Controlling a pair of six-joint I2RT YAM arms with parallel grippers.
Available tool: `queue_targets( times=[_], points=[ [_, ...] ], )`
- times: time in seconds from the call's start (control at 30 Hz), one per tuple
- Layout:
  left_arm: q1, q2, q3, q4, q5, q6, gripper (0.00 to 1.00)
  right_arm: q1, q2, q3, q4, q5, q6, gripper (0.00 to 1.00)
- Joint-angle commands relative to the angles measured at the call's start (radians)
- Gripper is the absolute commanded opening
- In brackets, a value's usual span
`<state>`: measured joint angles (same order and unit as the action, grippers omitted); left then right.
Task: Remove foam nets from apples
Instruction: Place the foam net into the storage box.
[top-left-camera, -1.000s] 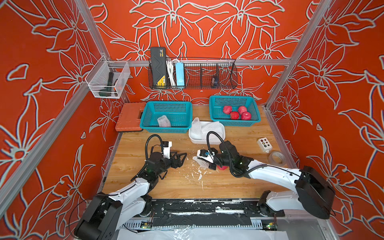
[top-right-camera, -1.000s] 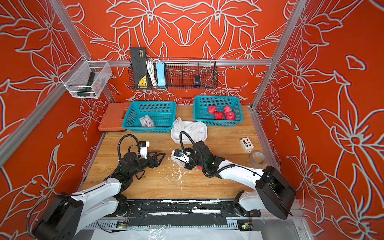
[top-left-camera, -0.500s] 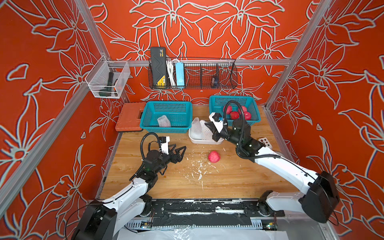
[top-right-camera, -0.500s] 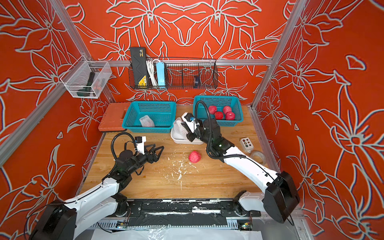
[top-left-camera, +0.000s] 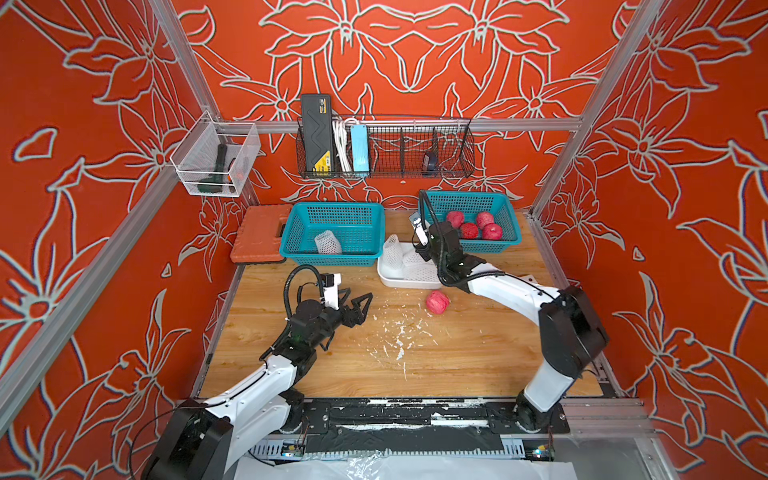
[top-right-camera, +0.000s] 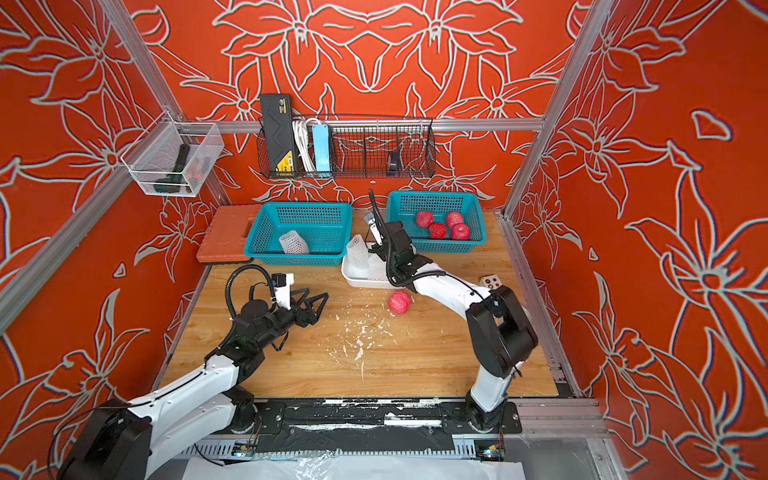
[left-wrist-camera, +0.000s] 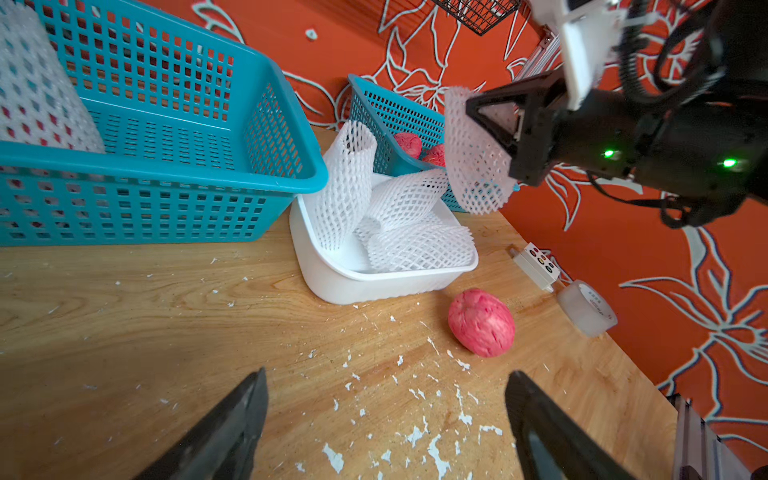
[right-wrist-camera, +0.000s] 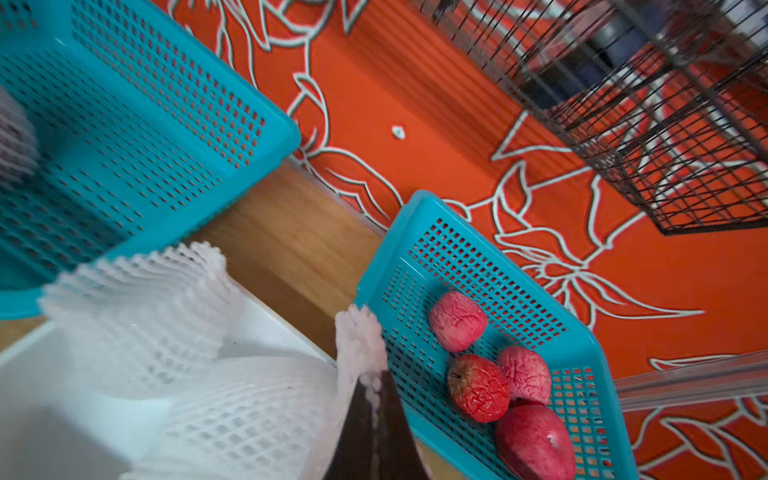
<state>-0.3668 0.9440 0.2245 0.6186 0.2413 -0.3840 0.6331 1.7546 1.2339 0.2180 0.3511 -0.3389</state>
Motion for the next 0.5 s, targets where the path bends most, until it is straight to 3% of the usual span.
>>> queue_targets(
  times=[0.0,0.1,0.23,0.47],
  points=[
    [-0.007,0.004,0.002,0.02,-0.002,0.017,0.88,0.008,0.057,0.044,0.055,0.052,-0.11,0.0],
    [-0.008,-0.003,-0.005,0.017,-0.007,0.02,0.88,0.017,0.112,0.042,0.083,0.023,-0.128,0.0],
    [-0.008,-0.008,-0.021,0.018,-0.023,0.028,0.88,0.019,0.124,-0.001,0.088,-0.148,-0.045,0.0],
    [-0.008,-0.001,-0.02,0.016,-0.022,0.036,0.88,0.017,0.167,-0.047,0.132,-0.319,0.01,0.0]
  ],
)
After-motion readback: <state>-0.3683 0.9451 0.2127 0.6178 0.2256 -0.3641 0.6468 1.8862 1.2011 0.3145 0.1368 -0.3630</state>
